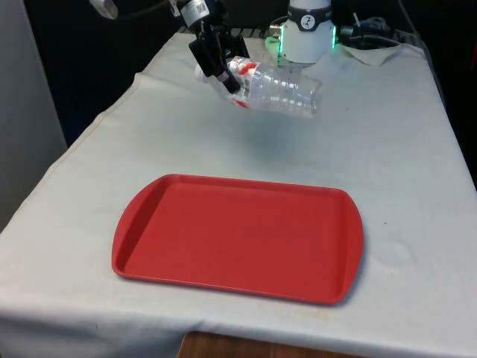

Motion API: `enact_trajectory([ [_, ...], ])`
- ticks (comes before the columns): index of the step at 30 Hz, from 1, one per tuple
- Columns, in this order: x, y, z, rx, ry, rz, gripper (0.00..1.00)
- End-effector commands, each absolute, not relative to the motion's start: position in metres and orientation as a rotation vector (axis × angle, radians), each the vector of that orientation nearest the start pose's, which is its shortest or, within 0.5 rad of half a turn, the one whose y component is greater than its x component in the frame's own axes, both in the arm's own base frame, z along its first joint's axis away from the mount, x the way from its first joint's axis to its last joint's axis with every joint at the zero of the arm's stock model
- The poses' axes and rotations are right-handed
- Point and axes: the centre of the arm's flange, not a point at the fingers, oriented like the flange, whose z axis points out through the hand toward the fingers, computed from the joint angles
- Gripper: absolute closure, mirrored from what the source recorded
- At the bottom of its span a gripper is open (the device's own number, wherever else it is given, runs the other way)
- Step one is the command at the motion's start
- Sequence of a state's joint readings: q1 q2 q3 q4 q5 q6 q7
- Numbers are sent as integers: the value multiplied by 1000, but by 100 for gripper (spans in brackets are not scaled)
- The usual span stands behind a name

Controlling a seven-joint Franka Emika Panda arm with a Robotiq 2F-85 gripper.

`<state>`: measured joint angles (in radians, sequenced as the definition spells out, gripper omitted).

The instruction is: Place the bottle upright on the tray.

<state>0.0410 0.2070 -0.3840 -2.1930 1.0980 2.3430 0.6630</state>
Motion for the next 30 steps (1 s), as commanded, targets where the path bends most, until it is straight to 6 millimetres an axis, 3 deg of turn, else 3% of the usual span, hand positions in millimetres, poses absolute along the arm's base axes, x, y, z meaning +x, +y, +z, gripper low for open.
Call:
enact_trajectory([
  [1, 533, -171, 300, -1534, 1958, 142, 100],
  [30, 589, -165, 325, -1660, 1989, 71, 100],
])
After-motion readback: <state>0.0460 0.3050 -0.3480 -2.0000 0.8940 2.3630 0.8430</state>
